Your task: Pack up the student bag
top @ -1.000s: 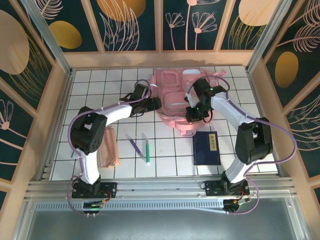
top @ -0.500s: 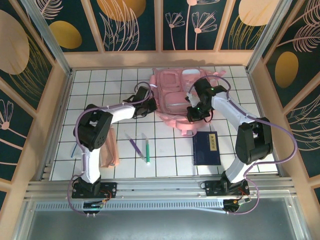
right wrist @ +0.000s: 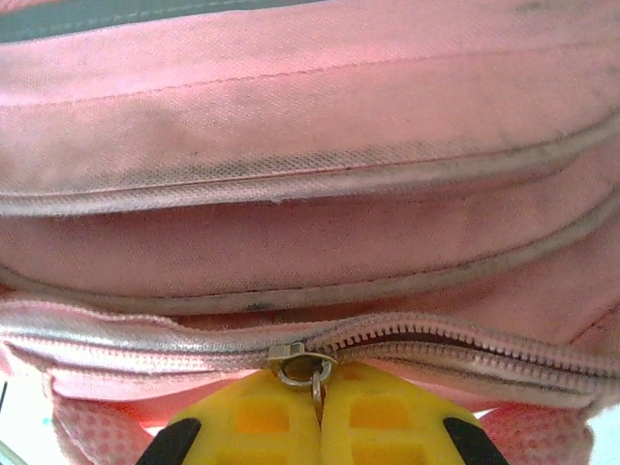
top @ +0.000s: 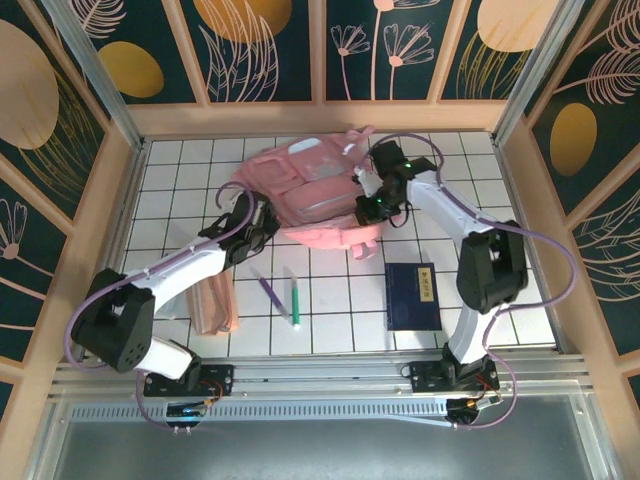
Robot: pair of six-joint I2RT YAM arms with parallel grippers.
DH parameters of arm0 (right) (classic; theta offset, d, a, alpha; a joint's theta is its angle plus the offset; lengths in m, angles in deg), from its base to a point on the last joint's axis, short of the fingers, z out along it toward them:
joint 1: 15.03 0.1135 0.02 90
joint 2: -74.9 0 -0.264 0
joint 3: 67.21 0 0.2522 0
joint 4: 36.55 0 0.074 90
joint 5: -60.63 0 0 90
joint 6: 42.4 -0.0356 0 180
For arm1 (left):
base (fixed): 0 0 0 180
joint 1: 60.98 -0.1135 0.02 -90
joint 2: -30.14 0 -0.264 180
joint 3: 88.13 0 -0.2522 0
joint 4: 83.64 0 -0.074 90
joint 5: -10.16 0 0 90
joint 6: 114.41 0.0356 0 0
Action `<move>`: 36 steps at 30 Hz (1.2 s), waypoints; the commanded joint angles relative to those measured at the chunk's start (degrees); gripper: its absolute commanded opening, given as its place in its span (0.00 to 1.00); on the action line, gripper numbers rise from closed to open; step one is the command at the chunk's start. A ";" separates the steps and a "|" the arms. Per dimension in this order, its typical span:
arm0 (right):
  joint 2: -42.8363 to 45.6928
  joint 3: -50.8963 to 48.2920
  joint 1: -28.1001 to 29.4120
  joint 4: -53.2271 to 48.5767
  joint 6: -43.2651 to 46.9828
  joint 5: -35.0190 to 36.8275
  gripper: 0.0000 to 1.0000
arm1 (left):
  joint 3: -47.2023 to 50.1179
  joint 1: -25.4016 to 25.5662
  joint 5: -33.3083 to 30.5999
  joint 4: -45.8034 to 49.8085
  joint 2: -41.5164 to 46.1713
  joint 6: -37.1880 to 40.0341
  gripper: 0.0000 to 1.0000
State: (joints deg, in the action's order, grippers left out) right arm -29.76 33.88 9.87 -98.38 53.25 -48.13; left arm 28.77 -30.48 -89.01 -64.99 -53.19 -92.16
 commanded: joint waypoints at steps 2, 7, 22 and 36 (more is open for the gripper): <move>-7.50 8.34 1.76 2.09 0.34 0.46 0.00 | 2.47 -0.31 -4.33 0.97 3.05 -6.94 0.00; -13.92 14.96 1.61 -3.13 0.26 2.47 0.00 | 0.13 1.83 -7.68 1.42 0.00 -7.59 0.00; -7.02 1.94 -4.52 -4.97 -11.11 -25.26 0.00 | -4.98 4.61 -23.43 -3.72 -9.20 11.78 0.00; -8.09 -1.40 5.57 0.81 -24.66 -29.18 0.00 | -4.95 7.67 -8.82 -4.38 -8.65 -6.46 0.00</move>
State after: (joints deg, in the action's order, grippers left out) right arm -36.82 31.13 14.46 -101.00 33.45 -73.10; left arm 26.02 -24.20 -102.74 -65.21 -62.50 -93.32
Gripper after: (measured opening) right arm 0.054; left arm 0.049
